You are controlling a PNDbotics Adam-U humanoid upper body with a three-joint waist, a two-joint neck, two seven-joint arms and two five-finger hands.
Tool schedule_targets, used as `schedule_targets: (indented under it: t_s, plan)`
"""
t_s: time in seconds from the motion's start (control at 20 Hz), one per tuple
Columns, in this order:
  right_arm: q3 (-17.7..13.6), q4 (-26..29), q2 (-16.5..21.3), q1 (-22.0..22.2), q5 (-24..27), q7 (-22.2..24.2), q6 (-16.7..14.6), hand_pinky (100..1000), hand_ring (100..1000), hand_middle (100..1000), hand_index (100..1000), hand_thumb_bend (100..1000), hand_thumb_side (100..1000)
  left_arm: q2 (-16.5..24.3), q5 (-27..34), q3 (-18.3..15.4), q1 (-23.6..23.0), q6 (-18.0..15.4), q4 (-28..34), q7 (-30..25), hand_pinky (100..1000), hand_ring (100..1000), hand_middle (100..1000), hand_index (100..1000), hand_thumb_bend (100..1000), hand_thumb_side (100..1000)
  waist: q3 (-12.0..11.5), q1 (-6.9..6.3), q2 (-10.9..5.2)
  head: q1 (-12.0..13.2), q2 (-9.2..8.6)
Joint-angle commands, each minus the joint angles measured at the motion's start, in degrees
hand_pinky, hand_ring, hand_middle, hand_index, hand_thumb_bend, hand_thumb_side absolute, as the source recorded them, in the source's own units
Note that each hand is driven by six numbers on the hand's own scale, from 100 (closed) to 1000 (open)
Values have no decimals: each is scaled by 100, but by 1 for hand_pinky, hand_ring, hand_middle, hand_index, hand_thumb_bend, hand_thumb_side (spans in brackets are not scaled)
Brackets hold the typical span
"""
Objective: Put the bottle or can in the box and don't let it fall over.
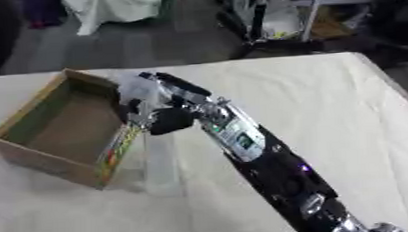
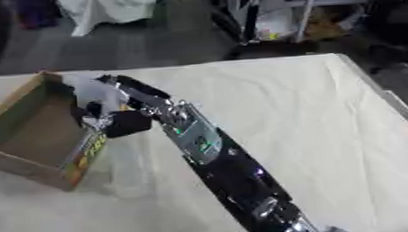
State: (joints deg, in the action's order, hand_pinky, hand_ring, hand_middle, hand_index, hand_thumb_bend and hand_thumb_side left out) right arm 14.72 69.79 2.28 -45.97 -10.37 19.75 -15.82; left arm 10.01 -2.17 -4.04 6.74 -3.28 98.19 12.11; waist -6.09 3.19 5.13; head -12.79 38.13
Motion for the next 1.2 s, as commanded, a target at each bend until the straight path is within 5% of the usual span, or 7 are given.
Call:
schedule_targets:
  t_s: [0.05,0.6,0.65,0.7,1.2]
  plan:
    - [-79,53,51,-131,-106,-220,96,503,525,242,396,100,399,46,6,16,62,-8,73,-1,550,1000,925,832,450,662,-8,-44,-82,-25,-66]
    - [-322,122,385,-530,-10,-710,520,518,525,243,395,100,412,20,34,38,61,-9,62,-16,551,1000,925,832,448,662,-86,-53,-142,-40,-57]
    - [-344,128,436,-600,48,-730,550,520,524,243,393,100,516,13,40,54,68,-9,59,-28,551,1000,925,832,448,662,-110,-57,-140,-63,-71]
    - [-372,136,489,-675,118,-756,581,520,524,241,393,100,412,8,45,78,77,-11,58,-52,551,1000,925,832,448,662,-148,-61,-138,-88,-85]
    - [-633,291,642,-1217,831,-1042,955,524,518,234,389,100,420,-110,201,390,433,-11,6,-356,553,1000,923,832,447,659,-1045,-68,-73,-587,-230]
